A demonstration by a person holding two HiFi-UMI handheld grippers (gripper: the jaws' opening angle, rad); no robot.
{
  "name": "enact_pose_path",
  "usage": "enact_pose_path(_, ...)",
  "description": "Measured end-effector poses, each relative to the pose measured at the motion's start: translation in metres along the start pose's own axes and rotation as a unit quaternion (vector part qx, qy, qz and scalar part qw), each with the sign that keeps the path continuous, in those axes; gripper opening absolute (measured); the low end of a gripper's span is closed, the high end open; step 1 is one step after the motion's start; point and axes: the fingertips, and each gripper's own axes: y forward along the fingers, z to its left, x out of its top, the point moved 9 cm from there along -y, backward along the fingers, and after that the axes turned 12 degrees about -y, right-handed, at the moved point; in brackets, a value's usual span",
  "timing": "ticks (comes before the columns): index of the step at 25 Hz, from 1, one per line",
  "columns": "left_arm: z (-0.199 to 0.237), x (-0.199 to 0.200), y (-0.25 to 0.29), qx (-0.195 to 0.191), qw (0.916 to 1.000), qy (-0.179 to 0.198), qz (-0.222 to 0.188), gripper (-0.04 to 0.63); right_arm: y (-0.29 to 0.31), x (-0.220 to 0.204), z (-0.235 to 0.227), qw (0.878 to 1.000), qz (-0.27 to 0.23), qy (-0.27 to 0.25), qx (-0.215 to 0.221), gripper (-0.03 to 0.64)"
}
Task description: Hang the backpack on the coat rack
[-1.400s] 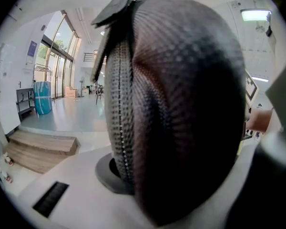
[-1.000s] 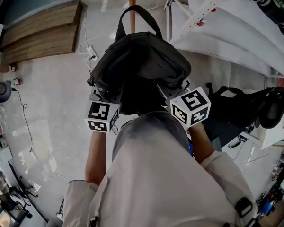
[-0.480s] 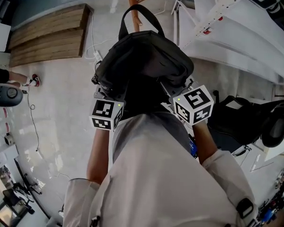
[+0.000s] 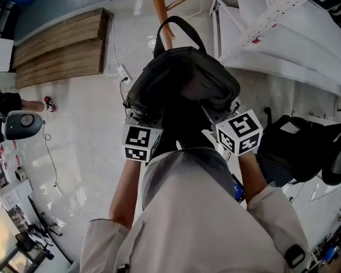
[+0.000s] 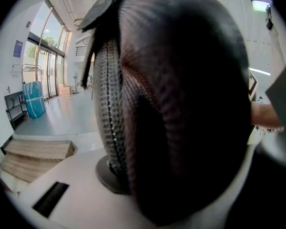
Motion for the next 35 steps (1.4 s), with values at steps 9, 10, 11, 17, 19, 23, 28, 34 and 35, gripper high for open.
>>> enact_pose_path(9,0.027,-0.011,0.023,-0.012,0.9996,-0.014,0.023,0.114,0.031,-0.011,-0.008,1.0,0.018,0.013,-0.003,0.114)
enact_pose_path(10,0.03,-0.011,0.025,-0.013,0.9995,-0.014,0.026,0.114,0.034,-0.012,-0.008,1.0,0.019,0.016,-0.004,0.114)
enact_pose_path(11,0.032,-0.012,0.027,-0.015,0.9994,-0.015,0.029,0.114,0.037,-0.013,-0.008,1.0,0.021,0.018,-0.005,0.114)
enact_pose_path(17,0.045,-0.023,0.039,-0.025,0.9984,-0.018,0.047,0.114,0.052,-0.026,-0.01,0.999,0.034,0.036,-0.007,0.115)
enact_pose_path(19,0.049,-0.027,0.043,-0.03,0.9979,-0.02,0.054,0.114,0.056,-0.031,-0.01,0.998,0.039,0.042,-0.008,0.115)
enact_pose_path(23,0.053,-0.033,0.053,-0.036,0.997,-0.022,0.065,0.114,0.062,-0.039,-0.013,0.997,0.048,0.054,-0.012,0.115)
enact_pose_path(28,0.059,-0.04,0.064,-0.044,0.9956,-0.023,0.08,0.114,0.07,-0.049,-0.017,0.996,0.054,0.066,-0.017,0.115)
enact_pose_path(34,0.065,-0.047,0.078,-0.047,0.9948,-0.026,0.086,0.114,0.08,-0.059,-0.024,0.996,0.059,0.072,-0.017,0.115)
enact_pose_path(35,0.065,-0.049,0.08,-0.047,0.9947,-0.027,0.088,0.114,0.082,-0.061,-0.026,0.995,0.061,0.075,-0.016,0.116)
